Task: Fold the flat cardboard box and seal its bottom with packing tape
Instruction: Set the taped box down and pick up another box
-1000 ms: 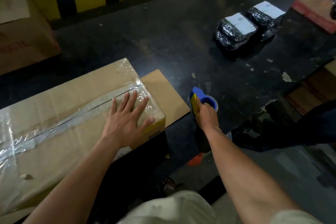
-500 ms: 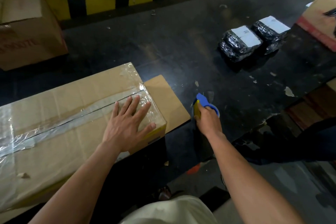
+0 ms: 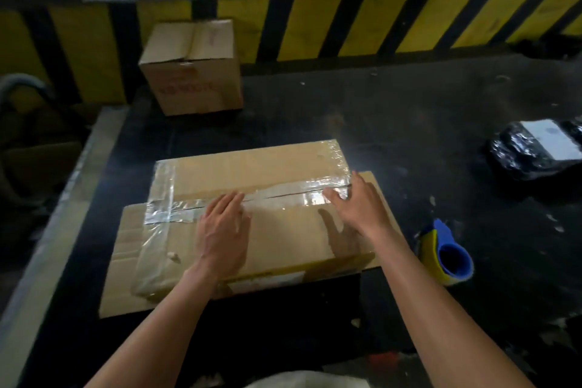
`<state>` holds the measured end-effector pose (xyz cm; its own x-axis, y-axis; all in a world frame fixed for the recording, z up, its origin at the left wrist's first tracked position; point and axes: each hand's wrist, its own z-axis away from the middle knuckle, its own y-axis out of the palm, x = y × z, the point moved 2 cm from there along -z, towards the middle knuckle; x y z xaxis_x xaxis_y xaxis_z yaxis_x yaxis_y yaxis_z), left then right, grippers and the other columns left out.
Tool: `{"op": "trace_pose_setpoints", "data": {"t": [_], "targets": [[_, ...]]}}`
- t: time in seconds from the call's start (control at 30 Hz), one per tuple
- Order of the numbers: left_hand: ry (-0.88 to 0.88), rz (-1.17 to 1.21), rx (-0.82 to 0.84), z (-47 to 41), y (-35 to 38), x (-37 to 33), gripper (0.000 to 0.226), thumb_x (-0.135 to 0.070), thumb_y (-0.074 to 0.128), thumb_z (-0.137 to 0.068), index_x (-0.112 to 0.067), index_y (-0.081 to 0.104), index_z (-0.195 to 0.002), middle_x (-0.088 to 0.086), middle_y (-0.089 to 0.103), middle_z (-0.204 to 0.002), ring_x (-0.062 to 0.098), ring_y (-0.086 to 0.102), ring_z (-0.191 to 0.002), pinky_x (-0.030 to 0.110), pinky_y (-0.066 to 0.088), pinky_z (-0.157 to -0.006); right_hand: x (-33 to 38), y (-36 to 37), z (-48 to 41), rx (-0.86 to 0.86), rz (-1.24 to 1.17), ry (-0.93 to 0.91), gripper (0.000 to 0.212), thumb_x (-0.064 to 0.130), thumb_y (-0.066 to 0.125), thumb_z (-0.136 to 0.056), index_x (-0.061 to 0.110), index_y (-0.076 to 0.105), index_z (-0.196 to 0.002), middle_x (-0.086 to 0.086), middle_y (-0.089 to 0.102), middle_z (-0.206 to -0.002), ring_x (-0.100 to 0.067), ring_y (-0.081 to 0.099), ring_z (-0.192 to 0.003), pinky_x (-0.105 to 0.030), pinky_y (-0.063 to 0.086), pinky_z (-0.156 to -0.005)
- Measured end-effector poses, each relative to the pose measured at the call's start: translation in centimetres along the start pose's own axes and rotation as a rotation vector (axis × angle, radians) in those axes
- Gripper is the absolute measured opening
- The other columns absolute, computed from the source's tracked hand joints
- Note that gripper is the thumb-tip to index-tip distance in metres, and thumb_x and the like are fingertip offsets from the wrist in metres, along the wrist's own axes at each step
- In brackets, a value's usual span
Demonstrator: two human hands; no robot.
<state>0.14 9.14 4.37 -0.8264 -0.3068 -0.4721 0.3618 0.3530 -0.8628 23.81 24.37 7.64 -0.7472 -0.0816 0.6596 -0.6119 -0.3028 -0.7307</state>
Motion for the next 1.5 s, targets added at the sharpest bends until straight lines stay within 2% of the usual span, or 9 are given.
{"op": "trace_pose_setpoints", "data": {"t": [0.17,0.3,0.57,0.87,0.97,1.07,1.27,1.4,1.5], "targets": [[-0.491,-0.124,-0.059,0.1,-6.0,7.6,0.09,-0.064,0.063,-0.087,-0.023,0.026,-0.158,0.014,0.023,-0.166,0.036,0.019,-0.152,0.054,0.022,-0.123,-0.8,1.9,-2.4,0.03,0.073,0.171,0.106,0.069,0.068,-0.075,0.019,0.02,-0.156,-0.019,0.029,-0.156,-0.04,0.031,-0.142,-0.05,0.036,-0.11],[-0.835,0.375,0.119,-0.7,-7.2,9.8,0.125,-0.079,0.083,-0.042,-0.022,0.041,-0.145,0.017,0.059,-0.137,0.038,0.062,-0.113,0.052,0.056,-0.09,-1.1,2.1,-3.4,0.123,-0.042,0.253,0.11,0.077,0.072,-0.062,0.02,0.031,-0.147,-0.014,0.044,-0.147,-0.037,0.049,-0.128,-0.048,0.047,-0.101],[-0.794,0.673,-0.023,-1.5,-9.1,9.5,0.089,-0.048,0.096,-0.056,-0.009,0.052,-0.123,0.013,0.066,-0.109,0.026,0.067,-0.084,0.033,0.052,-0.049,1.9,1.3,-3.2,0.028,-0.133,0.159,0.086,0.051,0.083,-0.071,0.016,0.034,-0.133,-0.006,0.057,-0.129,-0.03,0.058,-0.111,-0.036,0.046,-0.084],[-0.555,0.691,-0.123,-5.4,-17.6,9.5,0.112,-0.063,0.092,-0.057,-0.029,0.037,-0.148,-0.002,0.061,-0.13,0.016,0.064,-0.111,0.038,0.056,-0.091,7.9,-3.7,-5.1,0.03,-0.313,-0.102,0.117,0.03,0.1,-0.047,0.016,0.034,-0.142,-0.007,0.052,-0.132,-0.028,0.052,-0.124,-0.041,0.045,-0.102],[-0.491,0.699,-0.233,-5.7,-19.5,9.0,0.093,-0.025,0.092,-0.072,-0.019,0.039,-0.148,0.005,0.061,-0.13,0.023,0.062,-0.118,0.04,0.053,-0.097,9.4,-4.6,-5.3,0.02,-0.447,-0.13,0.08,0.023,0.096,-0.057,0.017,0.048,-0.12,-0.006,0.062,-0.113,-0.027,0.062,-0.108,-0.038,0.053,-0.085],[-0.482,0.716,-0.296,-6.0,-20.1,9.7,0.087,0.008,0.084,-0.073,-0.008,0.036,-0.144,0.011,0.057,-0.125,0.025,0.058,-0.114,0.042,0.052,-0.096,10.2,-5.2,-5.0,0.112,-0.733,-0.069,0.074,0.071,0.077,-0.064,0.021,0.065,-0.118,-0.012,0.071,-0.113,-0.032,0.068,-0.102,-0.049,0.055,-0.088],[-0.521,0.913,-0.326,-6.6,-22.0,9.4,0.017,-0.039,0.059,-0.092,-0.025,0.067,-0.098,0.001,0.068,-0.087,0.01,0.068,-0.071,0.027,0.057,-0.057,11.2,-5.3,-5.3,0.258,-0.798,-0.07,0.082,0.092,0.033,-0.076,0.035,0.066,-0.124,-0.008,0.073,-0.115,-0.029,0.069,-0.107,-0.057,0.051,-0.097],[-0.604,0.869,-0.266,-6.9,-22.5,10.7,0.091,-0.081,0.052,-0.082,-0.009,0.05,-0.136,0.016,0.061,-0.12,0.029,0.064,-0.102,0.043,0.056,-0.078,11.0,-5.8,-5.4,0.17,-0.761,0.004,0.046,0.056,0.05,-0.091,0.025,0.067,-0.121,-0.012,0.075,-0.103,-0.035,0.07,-0.099,-0.057,0.053,-0.092],[-0.64,0.861,-0.2,-6.8,-21.4,12.0,0.07,-0.048,0.068,-0.087,-0.012,0.043,-0.142,0.018,0.056,-0.124,0.035,0.06,-0.102,0.051,0.055,-0.081,11.3,-6.4,-5.5,0.113,-0.825,-0.038,0.041,0.019,0.056,-0.092,0.017,0.051,-0.132,-0.02,0.067,-0.114,-0.04,0.067,-0.101,-0.058,0.054,-0.086]]}}
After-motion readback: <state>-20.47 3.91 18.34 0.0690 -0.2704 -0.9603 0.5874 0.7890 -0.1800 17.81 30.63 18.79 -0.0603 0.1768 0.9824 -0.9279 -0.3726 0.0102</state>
